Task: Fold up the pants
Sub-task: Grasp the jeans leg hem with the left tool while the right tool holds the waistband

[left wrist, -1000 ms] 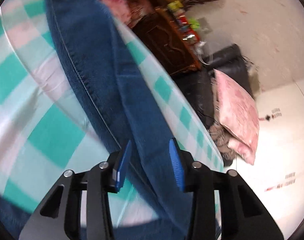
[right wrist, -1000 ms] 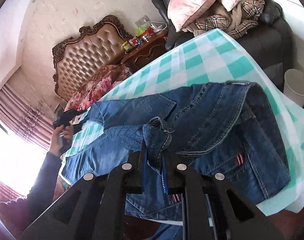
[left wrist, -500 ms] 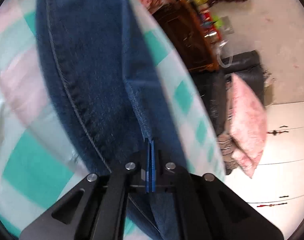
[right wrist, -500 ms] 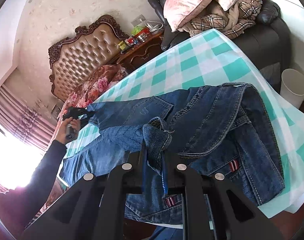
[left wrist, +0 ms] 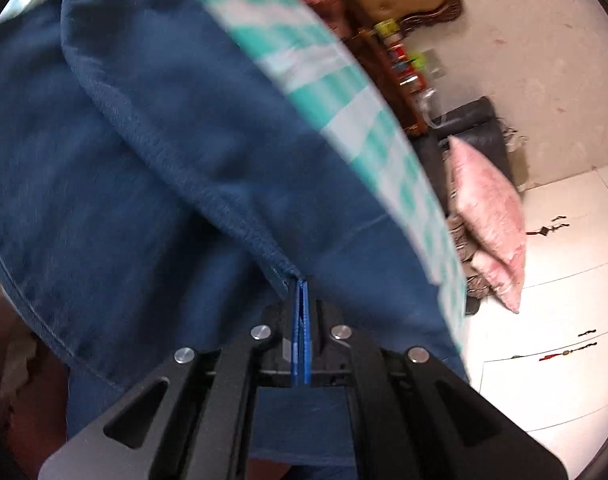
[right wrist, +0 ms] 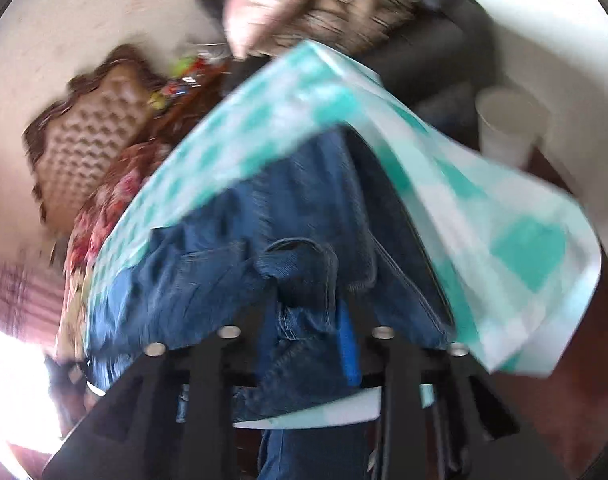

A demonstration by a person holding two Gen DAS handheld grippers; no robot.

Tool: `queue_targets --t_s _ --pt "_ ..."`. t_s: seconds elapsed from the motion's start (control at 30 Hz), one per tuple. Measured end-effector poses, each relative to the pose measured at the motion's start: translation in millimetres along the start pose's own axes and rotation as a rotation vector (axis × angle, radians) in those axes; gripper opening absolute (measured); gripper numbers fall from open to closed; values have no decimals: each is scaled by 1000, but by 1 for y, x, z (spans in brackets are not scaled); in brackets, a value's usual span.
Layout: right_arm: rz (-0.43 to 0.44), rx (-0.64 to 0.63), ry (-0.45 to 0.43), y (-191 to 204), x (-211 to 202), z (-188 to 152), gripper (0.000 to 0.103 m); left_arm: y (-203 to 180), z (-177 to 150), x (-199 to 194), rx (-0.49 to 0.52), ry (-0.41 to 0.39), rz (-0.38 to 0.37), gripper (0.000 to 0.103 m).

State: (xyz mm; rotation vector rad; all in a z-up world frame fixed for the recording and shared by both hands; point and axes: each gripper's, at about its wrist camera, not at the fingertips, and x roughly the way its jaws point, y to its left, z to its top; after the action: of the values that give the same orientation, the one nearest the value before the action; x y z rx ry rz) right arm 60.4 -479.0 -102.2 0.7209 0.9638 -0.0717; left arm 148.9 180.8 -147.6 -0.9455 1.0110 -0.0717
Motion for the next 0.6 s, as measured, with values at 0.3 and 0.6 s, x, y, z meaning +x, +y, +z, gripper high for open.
queue_targets --t_s 0.3,0.6 --pt "65 197 -41 -14 -23 -37 61 13 -5 -6 13 -11 -55 1" --pt "8 171 -8 4 7 -42 49 18 -7 1 -3 -2 -79 1"
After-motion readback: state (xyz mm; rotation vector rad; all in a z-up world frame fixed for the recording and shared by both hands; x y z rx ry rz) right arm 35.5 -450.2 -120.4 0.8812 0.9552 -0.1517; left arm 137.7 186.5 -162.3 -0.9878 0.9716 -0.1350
